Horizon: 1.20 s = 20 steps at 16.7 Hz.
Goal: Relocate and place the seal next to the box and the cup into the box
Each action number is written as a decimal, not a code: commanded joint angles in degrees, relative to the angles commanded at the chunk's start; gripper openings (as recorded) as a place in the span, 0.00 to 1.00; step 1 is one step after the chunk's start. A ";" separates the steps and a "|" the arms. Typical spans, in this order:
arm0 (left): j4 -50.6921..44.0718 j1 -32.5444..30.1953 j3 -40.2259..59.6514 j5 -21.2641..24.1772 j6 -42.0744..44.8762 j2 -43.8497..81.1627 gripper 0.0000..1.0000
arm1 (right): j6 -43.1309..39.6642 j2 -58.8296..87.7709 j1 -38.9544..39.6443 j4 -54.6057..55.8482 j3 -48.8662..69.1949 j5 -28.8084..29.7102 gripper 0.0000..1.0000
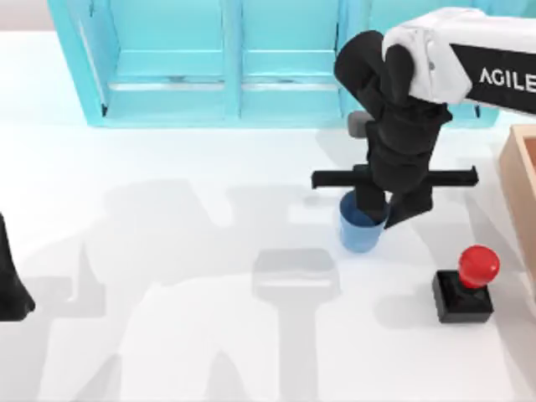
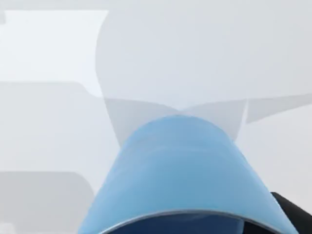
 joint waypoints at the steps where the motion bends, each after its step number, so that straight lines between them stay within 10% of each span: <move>1: 0.00 0.00 0.00 0.00 0.00 0.00 1.00 | -1.33 -1.33 -1.29 -1.59 0.27 -0.01 0.00; 20: 0.00 0.00 0.00 0.00 0.00 0.00 1.00 | -27.76 -19.81 -27.49 -12.47 -7.99 -0.67 0.00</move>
